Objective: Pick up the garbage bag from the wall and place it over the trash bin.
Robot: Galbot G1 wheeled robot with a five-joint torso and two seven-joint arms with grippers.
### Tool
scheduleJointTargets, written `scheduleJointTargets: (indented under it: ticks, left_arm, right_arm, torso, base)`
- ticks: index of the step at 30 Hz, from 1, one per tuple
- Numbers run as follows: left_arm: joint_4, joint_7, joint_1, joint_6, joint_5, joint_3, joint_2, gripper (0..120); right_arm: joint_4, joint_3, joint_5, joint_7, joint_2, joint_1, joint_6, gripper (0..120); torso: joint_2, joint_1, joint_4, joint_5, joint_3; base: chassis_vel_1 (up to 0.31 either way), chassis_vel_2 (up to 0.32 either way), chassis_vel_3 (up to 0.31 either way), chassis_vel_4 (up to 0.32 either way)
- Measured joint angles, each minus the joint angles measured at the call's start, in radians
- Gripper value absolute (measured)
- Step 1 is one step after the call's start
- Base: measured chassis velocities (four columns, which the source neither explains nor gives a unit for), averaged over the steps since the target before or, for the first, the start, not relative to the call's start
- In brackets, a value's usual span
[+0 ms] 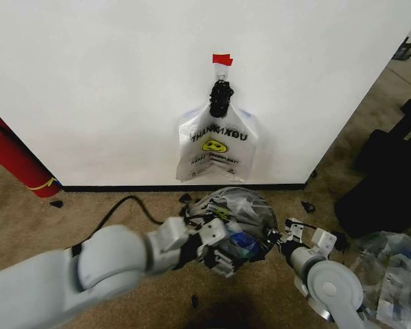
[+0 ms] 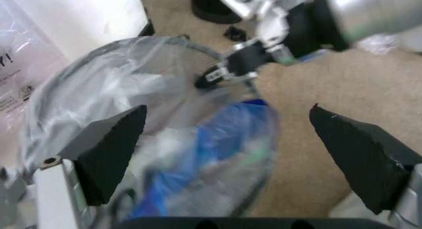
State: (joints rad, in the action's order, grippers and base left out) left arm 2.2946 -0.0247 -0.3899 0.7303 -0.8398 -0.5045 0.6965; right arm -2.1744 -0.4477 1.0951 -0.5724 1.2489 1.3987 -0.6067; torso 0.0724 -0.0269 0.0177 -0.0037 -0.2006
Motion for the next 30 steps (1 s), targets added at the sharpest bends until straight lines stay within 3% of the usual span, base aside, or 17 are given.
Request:
scheduleJointTargets:
  ticks: [9,16,30]
  left_arm:
    - [-0.118,0.020,0.089,0.009,-0.049,-0.072,0.087,86]
    - [-0.152,0.006,0.106,0.008,-0.060,-0.098,0.072,72]
    - [-0.171,-0.027,0.109,0.006,0.000,-0.162,0.055,71]
  right_arm:
    - [-0.018,-0.004,-0.005,-0.009,-0.001,0.011,-0.008,0]
    - [-0.019,-0.003,-0.002,-0.020,-0.014,0.005,-0.017,0]
    - [-0.024,0.000,0.013,-0.045,-0.022,0.000,-0.036,0]
  torso:
    - [0.000,0.000,-0.0002,-0.0001,0.000]
    - [0.000,0.000,-0.0005,-0.0002,0.000]
    - [0.000,0.000,-0.0003,-0.0002,0.000]
  base:
    - [0.000,0.000,0.000,0.000]
    - [0.000,0.000,0.000,0.000]
    - [0.000,0.000,0.000,0.000]
